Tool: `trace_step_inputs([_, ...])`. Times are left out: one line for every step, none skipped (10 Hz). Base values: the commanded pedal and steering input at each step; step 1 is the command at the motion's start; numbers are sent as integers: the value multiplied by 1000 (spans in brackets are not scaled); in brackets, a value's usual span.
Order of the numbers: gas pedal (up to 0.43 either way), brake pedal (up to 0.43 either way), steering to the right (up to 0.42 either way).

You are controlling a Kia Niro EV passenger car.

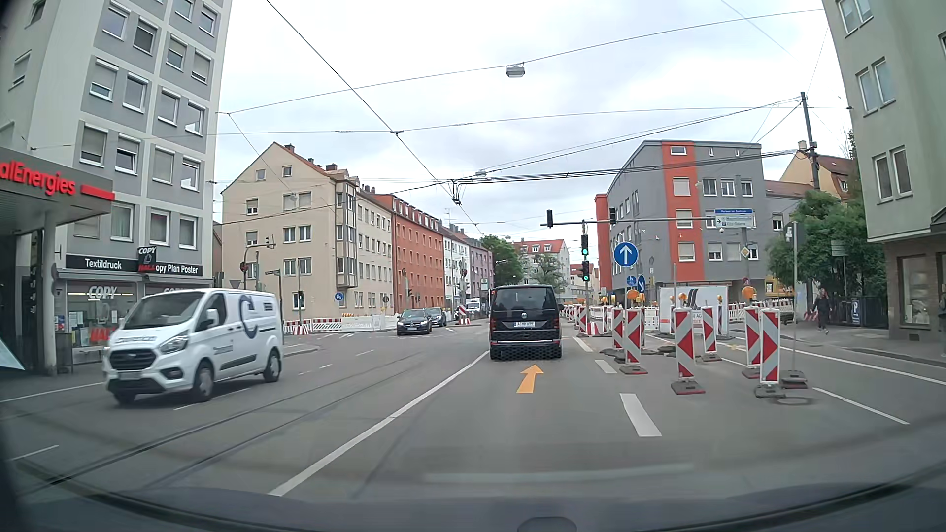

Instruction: Follow the waypoints while adhering to traffic rules and regulations

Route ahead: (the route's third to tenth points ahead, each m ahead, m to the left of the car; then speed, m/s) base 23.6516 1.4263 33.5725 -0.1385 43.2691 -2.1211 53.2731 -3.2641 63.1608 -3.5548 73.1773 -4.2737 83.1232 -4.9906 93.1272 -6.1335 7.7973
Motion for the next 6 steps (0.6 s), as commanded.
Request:
trace_step_inputs([130, 0, 25])
trace_step_inputs([130, 0, 24])
trace_step_inputs([130, 0, 23])
trace_step_inputs([130, 0, 22])
trace_step_inputs([138, 0, 22])
trace_step_inputs([157, 0, 21])
